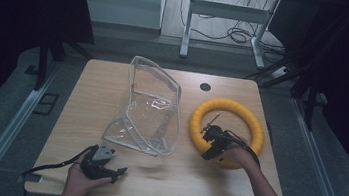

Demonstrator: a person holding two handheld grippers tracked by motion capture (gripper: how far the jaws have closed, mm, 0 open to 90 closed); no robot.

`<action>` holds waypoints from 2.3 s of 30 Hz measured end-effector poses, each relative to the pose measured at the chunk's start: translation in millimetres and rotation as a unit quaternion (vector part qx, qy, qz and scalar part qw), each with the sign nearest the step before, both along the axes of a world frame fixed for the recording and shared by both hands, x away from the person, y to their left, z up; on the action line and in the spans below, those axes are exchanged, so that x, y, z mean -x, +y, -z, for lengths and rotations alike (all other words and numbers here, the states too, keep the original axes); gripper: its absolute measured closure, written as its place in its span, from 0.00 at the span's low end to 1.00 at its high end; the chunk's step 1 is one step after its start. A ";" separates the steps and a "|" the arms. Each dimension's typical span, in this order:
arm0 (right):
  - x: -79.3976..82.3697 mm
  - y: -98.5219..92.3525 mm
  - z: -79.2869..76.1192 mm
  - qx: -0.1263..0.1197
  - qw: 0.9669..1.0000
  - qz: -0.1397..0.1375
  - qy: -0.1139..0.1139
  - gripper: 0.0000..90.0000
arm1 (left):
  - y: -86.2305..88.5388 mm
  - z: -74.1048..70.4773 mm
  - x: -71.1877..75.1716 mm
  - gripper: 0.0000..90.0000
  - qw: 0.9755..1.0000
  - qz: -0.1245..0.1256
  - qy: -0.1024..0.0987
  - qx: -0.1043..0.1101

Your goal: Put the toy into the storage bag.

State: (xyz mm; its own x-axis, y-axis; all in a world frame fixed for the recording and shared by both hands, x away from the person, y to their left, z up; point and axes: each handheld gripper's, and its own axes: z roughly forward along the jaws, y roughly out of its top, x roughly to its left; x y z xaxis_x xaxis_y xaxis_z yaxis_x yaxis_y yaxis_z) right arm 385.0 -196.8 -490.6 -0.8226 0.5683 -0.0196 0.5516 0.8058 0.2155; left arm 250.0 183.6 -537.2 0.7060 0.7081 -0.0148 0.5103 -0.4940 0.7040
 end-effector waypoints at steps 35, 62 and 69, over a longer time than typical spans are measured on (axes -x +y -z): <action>-23.2 -31.3 -44.2 -0.128 0.992 0.011 0.017 0.56 | -0.5 1.1 -0.6 0.23 1.000 0.001 0.001 -0.005; -19.6 -40.8 -96.8 -0.192 0.979 0.033 -0.065 0.56 | -0.6 1.1 -0.5 0.23 1.000 0.001 0.001 -0.005; -17.3 -35.1 -108.0 -0.211 0.974 0.024 -0.080 0.56 | -0.5 1.1 -0.6 0.23 1.000 0.001 0.001 -0.005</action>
State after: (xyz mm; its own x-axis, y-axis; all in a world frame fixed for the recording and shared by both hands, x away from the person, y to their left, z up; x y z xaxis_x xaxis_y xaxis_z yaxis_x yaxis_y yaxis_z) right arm 402.3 -231.9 -382.6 -0.8005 0.5912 0.0988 0.5187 0.6005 0.6086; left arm 250.7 183.1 -538.3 0.7074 0.7067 -0.0090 0.5104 -0.5020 0.6982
